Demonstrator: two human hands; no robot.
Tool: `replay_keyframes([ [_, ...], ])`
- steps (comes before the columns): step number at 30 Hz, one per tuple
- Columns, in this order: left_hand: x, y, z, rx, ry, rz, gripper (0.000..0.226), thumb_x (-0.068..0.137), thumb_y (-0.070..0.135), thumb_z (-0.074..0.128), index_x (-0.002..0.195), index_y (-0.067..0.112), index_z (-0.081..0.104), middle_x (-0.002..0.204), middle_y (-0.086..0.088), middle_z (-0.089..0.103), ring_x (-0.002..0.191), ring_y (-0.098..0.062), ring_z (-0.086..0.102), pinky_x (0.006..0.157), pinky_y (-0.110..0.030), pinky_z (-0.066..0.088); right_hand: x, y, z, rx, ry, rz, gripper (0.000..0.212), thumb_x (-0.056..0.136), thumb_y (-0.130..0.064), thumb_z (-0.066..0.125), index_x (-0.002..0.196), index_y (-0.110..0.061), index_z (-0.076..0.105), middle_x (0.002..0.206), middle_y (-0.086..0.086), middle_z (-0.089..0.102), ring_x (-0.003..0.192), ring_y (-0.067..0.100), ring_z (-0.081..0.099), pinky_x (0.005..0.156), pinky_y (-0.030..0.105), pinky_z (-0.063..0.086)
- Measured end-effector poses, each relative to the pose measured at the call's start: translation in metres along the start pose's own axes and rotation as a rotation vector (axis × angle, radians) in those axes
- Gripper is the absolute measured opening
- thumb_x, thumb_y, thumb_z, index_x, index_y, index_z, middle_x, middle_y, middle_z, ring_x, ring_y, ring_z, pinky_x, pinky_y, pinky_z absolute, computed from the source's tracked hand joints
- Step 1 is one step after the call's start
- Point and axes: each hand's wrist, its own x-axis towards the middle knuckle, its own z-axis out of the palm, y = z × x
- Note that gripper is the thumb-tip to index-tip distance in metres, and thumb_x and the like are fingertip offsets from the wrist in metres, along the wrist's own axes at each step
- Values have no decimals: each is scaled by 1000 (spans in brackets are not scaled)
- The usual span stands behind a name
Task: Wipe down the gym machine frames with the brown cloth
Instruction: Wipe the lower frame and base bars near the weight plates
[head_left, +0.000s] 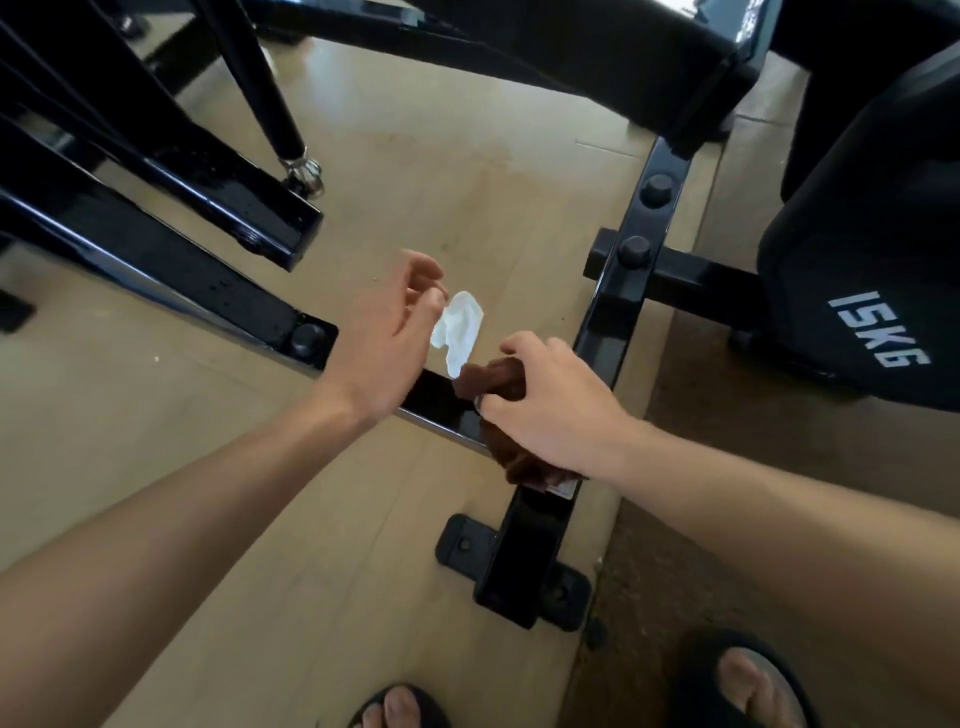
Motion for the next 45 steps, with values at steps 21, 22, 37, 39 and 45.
replay_keyframes([
  [21,-47,22,20,25,-337,-452,76,70,31,87,125,34,35,103,4,64,84,-7,70,76,-39,63,6,17,-18,555,-154,281,57,90,-32,67,142,-28,44,115,1,64,100,21,69,89,43,61],
  [22,-45,23,16,4,-342,-476,76,65,27,87,122,34,37,101,3,65,82,-8,71,75,-40,64,6,18,-17,530,-151,262,56,90,-34,67,142,-30,44,112,0,66,92,19,72,85,41,62],
  [37,-26,31,-25,-112,-531,-579,45,56,14,64,101,16,63,93,-5,67,91,-21,62,82,-36,46,16,14,-35,220,-285,105,66,58,-84,71,80,-21,74,66,-7,66,51,6,56,56,26,46],
  [39,-23,35,-25,-62,-528,-573,44,58,23,63,100,8,56,95,-4,58,94,-22,53,83,-39,40,16,14,-35,268,-224,76,53,61,-70,82,75,-21,69,63,-10,65,64,9,64,62,31,50],
  [45,-17,42,-16,-91,-500,-609,57,64,36,59,111,4,59,103,-8,62,98,-21,58,90,-39,41,5,8,-26,576,-315,-87,17,86,-30,82,71,-33,73,70,-13,72,66,0,70,56,15,51],
])
